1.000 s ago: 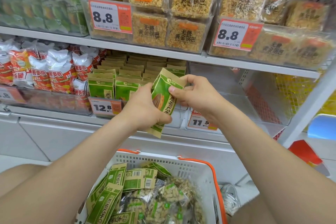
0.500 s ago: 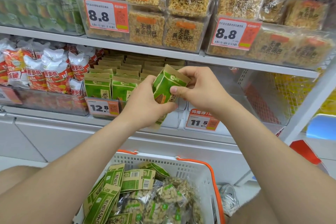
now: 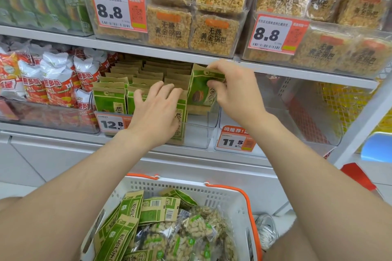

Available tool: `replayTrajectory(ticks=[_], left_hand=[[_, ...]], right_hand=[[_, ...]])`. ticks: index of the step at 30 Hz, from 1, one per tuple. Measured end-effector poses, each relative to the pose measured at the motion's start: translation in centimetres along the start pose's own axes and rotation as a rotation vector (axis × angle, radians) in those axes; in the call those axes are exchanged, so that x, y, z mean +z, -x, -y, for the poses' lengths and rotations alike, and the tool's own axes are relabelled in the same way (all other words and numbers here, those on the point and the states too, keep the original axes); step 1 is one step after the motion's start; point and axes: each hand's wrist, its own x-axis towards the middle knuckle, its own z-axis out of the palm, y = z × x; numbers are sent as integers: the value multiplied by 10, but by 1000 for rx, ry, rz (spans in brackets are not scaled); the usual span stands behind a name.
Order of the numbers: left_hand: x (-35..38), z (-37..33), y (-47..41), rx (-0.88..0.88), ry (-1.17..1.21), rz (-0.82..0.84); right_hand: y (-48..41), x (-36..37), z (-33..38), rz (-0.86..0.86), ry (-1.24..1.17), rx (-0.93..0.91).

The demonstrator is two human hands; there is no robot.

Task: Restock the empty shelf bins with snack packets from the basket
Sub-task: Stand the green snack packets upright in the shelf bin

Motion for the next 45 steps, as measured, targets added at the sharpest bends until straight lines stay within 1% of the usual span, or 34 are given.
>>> replayTrajectory(ticks=[3, 5, 9, 11, 13, 15, 18, 21, 26, 30, 32, 34, 36, 42, 43, 45], left_hand=[[3, 0, -2, 3, -7, 11], [5, 1, -3, 10, -19, 21], [8, 4, -4, 24, -53, 10], [7, 4, -5, 32, -58, 11], [6, 4, -5, 40, -63, 12], [6, 4, -4, 42, -62, 8], [6, 5, -3, 34, -45, 2], [5, 6, -3, 38, -23, 3], [6, 7, -5, 41, -5, 17], [7, 7, -5, 39, 8, 7], [7, 5, -5, 36, 10, 6], [7, 5, -5, 31, 19, 12], [7, 4, -6, 23, 27, 16], [0, 0, 0, 16, 56, 34], [-3, 0, 3, 24, 67, 5], [-10, 0, 8, 71, 94, -116]], right_hand=[[-5, 13, -1, 41, 157, 42], [-11, 15, -5, 69, 184, 60], [-22, 6, -2, 255, 179, -61], [-23, 3, 0, 268, 247, -79], [-22, 8, -1, 239, 335, -46], [-17, 21, -1, 228, 411, 29], [-8, 45, -3, 256, 410, 127], [-6, 60, -6, 314, 456, 154], [-21, 65, 0, 248, 549, 252], [-26, 74, -3, 332, 557, 321], [-26, 79, -4, 304, 576, 345], [-25, 81, -4, 228, 595, 346], [-24, 82, -4, 175, 585, 321], [-11, 74, 1, 113, 574, 212], [-9, 71, 4, 102, 582, 179], [-5, 65, 16, 59, 571, 105]])
